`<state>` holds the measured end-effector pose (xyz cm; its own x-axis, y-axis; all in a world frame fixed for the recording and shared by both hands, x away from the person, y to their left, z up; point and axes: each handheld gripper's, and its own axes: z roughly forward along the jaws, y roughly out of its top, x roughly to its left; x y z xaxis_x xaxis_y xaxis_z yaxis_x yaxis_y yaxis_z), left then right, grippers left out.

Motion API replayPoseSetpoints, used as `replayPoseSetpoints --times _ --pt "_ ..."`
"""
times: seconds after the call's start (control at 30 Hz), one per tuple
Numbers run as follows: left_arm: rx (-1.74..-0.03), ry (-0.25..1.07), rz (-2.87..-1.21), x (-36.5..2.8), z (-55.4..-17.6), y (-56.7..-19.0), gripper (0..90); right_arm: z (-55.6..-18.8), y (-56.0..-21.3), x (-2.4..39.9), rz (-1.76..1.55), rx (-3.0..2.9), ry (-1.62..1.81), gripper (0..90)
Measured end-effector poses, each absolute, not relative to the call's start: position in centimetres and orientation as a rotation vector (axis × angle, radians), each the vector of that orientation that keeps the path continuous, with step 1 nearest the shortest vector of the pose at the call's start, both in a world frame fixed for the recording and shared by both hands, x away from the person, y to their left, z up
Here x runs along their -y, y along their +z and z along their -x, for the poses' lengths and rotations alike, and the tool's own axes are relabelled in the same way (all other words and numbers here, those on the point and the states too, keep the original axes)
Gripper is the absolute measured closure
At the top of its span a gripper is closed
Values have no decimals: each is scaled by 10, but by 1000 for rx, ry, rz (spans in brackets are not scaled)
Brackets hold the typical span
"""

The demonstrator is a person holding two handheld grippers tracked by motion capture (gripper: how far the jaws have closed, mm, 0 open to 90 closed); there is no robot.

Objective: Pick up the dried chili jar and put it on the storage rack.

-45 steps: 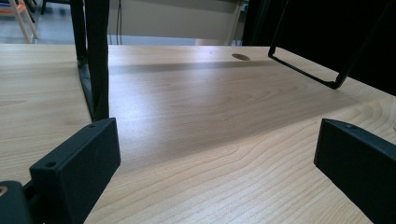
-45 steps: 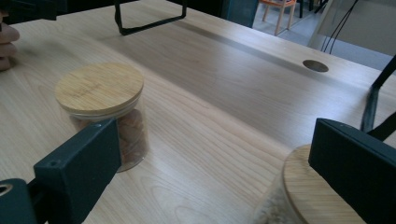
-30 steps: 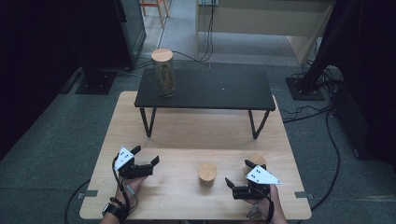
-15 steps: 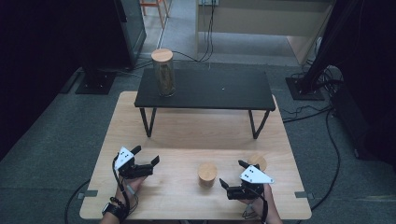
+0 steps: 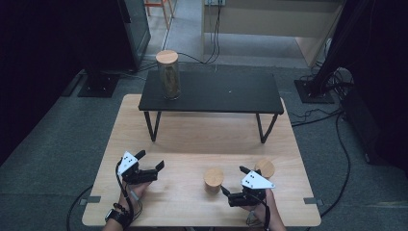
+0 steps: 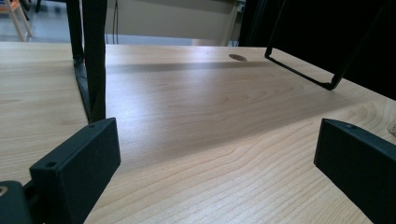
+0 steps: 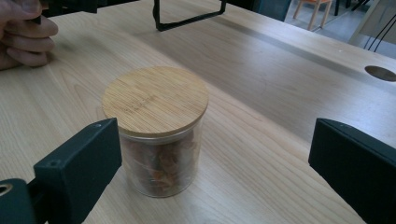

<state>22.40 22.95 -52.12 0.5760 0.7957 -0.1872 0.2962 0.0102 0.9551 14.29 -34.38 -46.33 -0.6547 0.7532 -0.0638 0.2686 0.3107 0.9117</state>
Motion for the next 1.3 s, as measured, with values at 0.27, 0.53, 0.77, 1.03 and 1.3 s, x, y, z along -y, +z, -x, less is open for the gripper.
replayPoseSetpoints --times 0.27,0.53,0.77,1.03,1.3 --pt "-951 505 -1563 -229 -223 -521 4 -148 -468 339 -904 -2117 1329 25" --pt "-951 506 -1561 -229 -223 -522 4 -153 -472 331 -892 -2149 1343 25" --pt "-952 505 -1559 -229 -223 -522 4 -158 -475 326 -880 -2171 1356 25" --pt "-953 503 -1558 -230 -223 -522 5 -162 -477 319 -863 -2188 1364 37" --pt "-953 501 -1557 -230 -223 -522 4 -164 -479 314 -869 -2185 1372 47"
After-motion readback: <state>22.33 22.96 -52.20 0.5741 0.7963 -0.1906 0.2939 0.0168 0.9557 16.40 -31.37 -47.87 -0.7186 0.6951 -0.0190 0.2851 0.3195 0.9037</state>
